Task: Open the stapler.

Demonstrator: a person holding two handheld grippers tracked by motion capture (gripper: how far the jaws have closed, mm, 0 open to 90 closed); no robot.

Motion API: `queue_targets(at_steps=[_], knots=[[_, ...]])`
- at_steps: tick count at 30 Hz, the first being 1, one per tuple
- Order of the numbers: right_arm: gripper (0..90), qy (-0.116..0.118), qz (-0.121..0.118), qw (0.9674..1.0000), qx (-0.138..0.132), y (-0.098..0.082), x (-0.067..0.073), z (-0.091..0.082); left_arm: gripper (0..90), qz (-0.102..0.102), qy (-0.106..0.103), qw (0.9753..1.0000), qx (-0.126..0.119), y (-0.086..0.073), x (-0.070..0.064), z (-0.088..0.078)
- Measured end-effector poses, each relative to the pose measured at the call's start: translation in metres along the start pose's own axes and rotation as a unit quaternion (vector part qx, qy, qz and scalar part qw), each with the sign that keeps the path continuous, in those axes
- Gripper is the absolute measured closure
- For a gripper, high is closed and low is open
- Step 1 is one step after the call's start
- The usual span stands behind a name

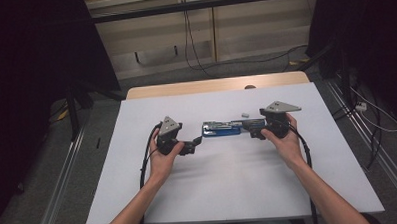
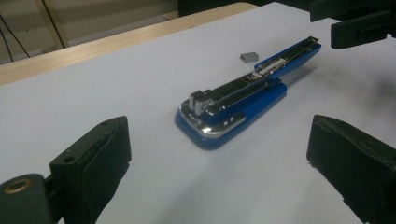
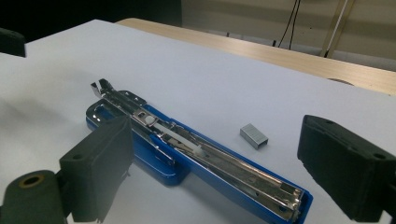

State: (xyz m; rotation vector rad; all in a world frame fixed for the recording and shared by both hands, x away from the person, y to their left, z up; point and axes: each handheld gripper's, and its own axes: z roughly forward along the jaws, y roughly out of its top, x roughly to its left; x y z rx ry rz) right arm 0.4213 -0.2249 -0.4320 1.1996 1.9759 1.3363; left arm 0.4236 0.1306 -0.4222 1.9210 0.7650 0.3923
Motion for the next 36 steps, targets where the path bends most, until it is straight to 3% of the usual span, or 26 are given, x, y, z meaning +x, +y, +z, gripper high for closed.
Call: queue_targets(at_steps=[2, 6, 10, 15, 19, 24, 26, 31, 36], knots=[[10.2, -0.001, -0.002, 1.0, 0.009, 0.0, 0.001, -0.001, 6.4, -0.004, 0.011, 0.9999, -0.006, -0.005, 0.0, -0.013], [9.1, -0.003, 0.0, 0.9999, 0.016, 0.002, -0.001, -0.003, 6.3, 0.0, 0.014, 0.9998, -0.014, -0.01, -0.002, -0.029], [7.8, -0.004, 0.003, 0.9997, 0.025, 0.002, -0.004, -0.004, 4.9, -0.001, 0.01, 0.9996, -0.026, -0.014, -0.004, -0.038], [6.6, 0.002, -0.003, 0.9996, 0.029, 0.003, -0.007, -0.001, 4.9, 0.0, 0.02, 0.9994, -0.027, -0.022, -0.009, -0.052], [6.6, 0.003, -0.014, 0.9994, 0.031, 0.006, -0.005, 0.001, 4.9, 0.0, 0.024, 0.9993, -0.029, -0.027, -0.01, -0.059], [6.9, 0.011, -0.007, 0.9971, 0.075, 0.014, -0.006, 0.008, 4.9, 0.001, 0.031, 0.9991, -0.029, -0.032, -0.012, -0.069], [7.1, 0.011, -0.01, 0.997, 0.075, 0.015, -0.007, 0.01, 4.9, -0.007, 0.032, 0.9991, -0.027, -0.035, -0.014, -0.075], [7.1, 0.016, -0.008, 0.997, 0.076, 0.019, -0.011, 0.013, 5.4, 0.003, 0.047, 0.9981, -0.038, -0.038, -0.017, -0.08], [7.7, 0.018, -0.006, 0.9963, 0.083, 0.024, -0.015, 0.017, 5.3, -0.005, 0.042, 0.9987, -0.029, -0.041, -0.019, -0.081]])
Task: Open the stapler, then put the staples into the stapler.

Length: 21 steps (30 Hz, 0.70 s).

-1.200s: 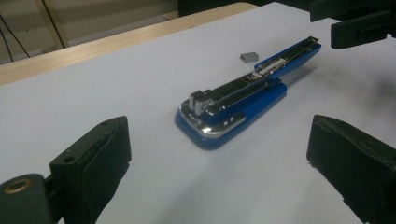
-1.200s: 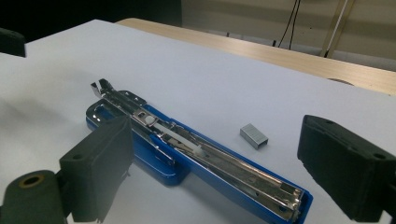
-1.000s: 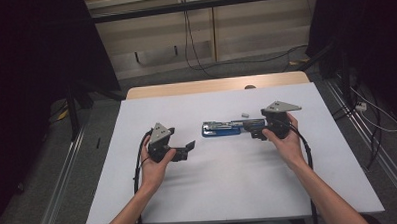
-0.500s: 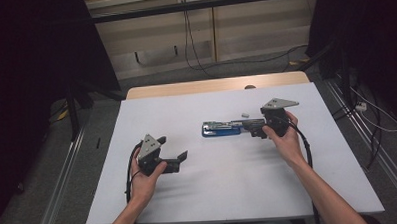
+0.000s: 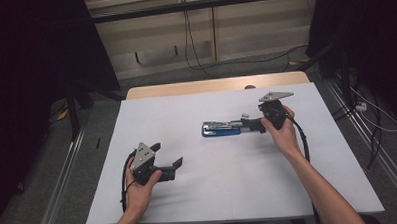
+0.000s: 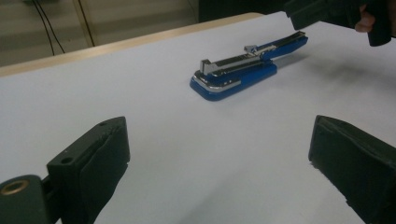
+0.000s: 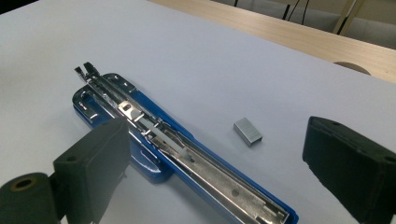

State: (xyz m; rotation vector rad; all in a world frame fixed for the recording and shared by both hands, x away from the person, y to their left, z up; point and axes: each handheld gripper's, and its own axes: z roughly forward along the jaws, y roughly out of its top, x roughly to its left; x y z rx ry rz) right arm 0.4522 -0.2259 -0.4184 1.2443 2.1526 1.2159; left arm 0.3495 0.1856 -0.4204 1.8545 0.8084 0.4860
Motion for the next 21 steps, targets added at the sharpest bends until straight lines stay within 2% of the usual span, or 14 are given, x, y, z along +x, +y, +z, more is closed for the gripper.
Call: queue_targets(at_steps=[3, 7, 14, 19, 21], knots=[[7.2, 0.003, 0.0, 1.0, -0.003, 0.005, -0.004, 0.002, 5.4, 0.0, -0.007, 0.9999, 0.012, -0.001, -0.002, 0.003], [6.3, 0.004, 0.004, 1.0, 0.007, 0.012, -0.01, 0.005, 5.4, 0.007, -0.015, 0.9998, 0.014, -0.002, -0.004, 0.003], [8.1, 0.005, -0.012, 0.9996, 0.024, 0.028, -0.019, 0.015, 5.6, 0.003, -0.021, 0.9996, 0.019, -0.004, -0.004, 0.002], [8.1, 0.007, -0.014, 0.9995, 0.026, 0.029, -0.018, 0.017, 5.7, 0.0, -0.027, 0.9994, 0.02, -0.004, -0.007, 0.004], [8.6, 0.006, -0.017, 0.9993, 0.031, 0.029, -0.02, 0.019, 5.7, 0.007, -0.024, 0.9995, 0.021, -0.004, -0.008, 0.004]])
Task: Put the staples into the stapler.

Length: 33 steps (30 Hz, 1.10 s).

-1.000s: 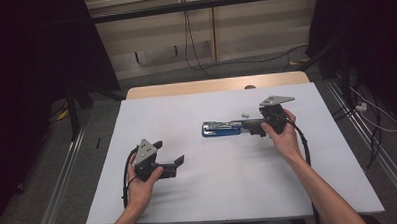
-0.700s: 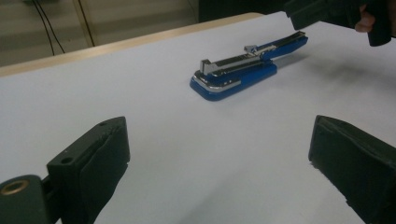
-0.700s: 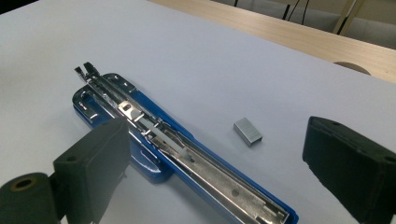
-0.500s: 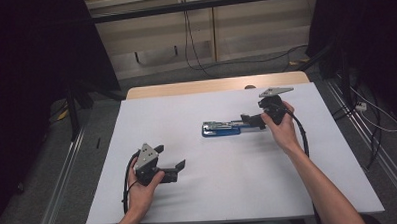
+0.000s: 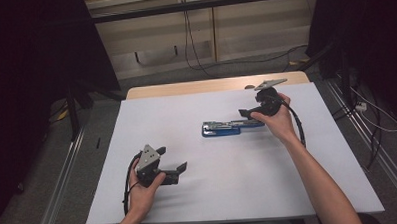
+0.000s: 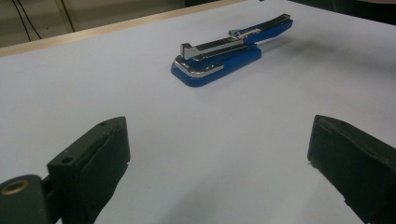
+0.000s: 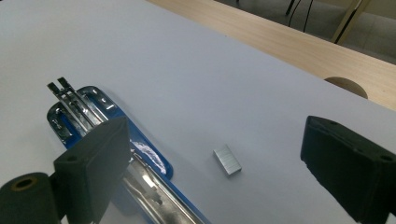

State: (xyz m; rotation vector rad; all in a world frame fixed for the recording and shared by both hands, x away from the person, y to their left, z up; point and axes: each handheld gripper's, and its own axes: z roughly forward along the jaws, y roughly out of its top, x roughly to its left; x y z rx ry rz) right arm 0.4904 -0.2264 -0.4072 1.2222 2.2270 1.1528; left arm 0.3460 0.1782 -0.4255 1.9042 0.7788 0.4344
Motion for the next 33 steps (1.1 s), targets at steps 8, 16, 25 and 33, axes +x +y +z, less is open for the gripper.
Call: queue_targets(at_steps=[8, 16, 25, 33], knots=[[15.0, 0.002, -0.002, 0.9998, 0.02, 0.004, -0.015, 0.005, 5.5, -0.002, 0.003, 1.0, -0.002, 0.001, -0.002, -0.001], [19.7, 0.007, -0.004, 0.9989, 0.046, 0.007, -0.025, 0.011, 5.5, 0.0, 0.003, 1.0, 0.0, 0.001, -0.002, -0.001], [20.5, 0.006, -0.016, 0.9973, 0.072, 0.018, -0.024, 0.024, 5.5, -0.002, 0.007, 1.0, 0.001, 0.0, -0.005, -0.004], [29.3, 0.015, -0.024, 0.9943, 0.103, 0.018, -0.029, 0.036, 5.4, 0.001, 0.013, 0.9999, -0.001, -0.001, -0.004, -0.007]])
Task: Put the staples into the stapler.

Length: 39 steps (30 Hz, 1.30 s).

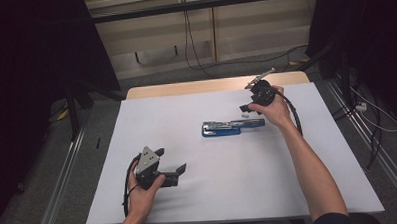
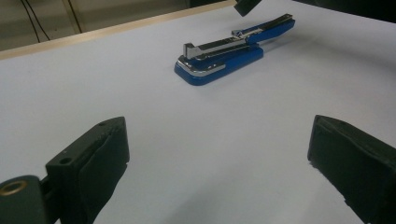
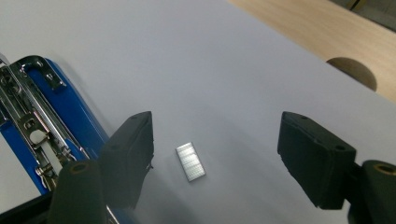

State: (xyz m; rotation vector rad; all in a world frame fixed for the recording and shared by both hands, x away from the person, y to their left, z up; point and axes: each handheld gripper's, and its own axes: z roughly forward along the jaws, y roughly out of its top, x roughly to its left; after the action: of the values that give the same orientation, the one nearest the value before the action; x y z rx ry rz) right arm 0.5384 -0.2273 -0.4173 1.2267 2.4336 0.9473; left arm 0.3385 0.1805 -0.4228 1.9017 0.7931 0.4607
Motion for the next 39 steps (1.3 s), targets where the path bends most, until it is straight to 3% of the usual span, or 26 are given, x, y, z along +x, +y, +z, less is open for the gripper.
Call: queue_targets(at_steps=[5, 8, 24, 39], knots=[[37.6, 0.011, -0.005, 0.9997, 0.022, -0.004, -0.001, 0.007, 5.5, -0.001, -0.005, 1.0, 0.003, -0.004, -0.002, -0.005], [44.0, 0.016, -0.021, 0.999, 0.037, -0.003, 0.0, 0.009, 5.4, 0.006, -0.002, 1.0, 0.004, -0.005, -0.003, -0.009], [60.0, 0.025, -0.052, 0.9949, 0.083, -0.002, 0.002, 0.017, 5.4, 0.0, -0.004, 1.0, 0.005, -0.005, 0.0, -0.007], [72.2, 0.031, -0.076, 0.9922, 0.094, -0.004, 0.005, 0.023, 5.5, -0.001, -0.004, 1.0, 0.006, -0.006, 0.001, -0.006]])
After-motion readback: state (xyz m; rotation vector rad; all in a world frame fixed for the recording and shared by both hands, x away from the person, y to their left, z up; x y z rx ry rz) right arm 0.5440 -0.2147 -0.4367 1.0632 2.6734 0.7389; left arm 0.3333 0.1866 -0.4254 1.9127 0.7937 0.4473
